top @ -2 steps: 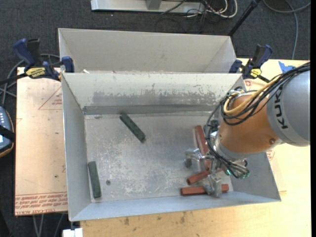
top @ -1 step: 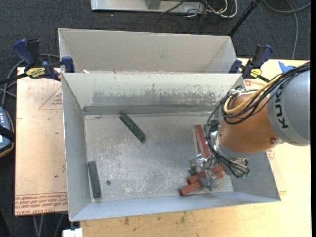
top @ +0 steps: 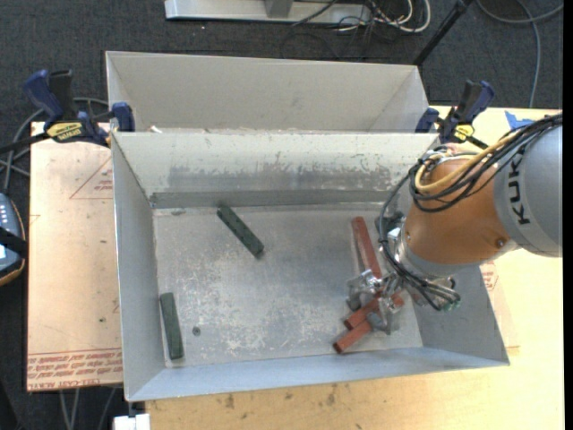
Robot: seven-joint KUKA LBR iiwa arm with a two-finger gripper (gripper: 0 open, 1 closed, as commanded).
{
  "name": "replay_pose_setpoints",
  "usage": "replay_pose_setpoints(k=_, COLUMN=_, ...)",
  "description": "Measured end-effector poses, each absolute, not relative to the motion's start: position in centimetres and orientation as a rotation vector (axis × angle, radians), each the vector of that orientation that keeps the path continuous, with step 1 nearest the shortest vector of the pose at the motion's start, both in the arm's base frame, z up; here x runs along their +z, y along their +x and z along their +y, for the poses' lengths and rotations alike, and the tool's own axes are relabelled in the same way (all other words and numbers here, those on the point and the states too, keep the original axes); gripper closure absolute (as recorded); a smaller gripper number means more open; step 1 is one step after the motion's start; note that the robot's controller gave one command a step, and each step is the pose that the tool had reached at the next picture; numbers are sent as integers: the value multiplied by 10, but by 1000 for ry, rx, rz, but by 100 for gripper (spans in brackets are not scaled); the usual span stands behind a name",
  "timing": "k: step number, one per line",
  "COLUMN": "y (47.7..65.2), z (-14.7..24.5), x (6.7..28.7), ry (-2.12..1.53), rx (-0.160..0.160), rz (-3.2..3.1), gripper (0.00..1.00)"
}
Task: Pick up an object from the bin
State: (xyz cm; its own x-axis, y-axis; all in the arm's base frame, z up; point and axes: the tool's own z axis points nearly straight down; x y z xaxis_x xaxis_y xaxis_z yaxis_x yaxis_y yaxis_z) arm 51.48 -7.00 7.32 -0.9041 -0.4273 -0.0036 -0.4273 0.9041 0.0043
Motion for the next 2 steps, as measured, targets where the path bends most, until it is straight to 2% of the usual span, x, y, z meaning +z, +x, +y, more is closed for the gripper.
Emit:
replay_pose_setpoints(k=1, y=514, z=-72, x=71, ry=-686, rx=1, rz=3061, gripper=0)
replay_pose_setpoints(k=2, y=514, z=-72, x=72, ry=-685, rx=0, rz=3061, gripper=100)
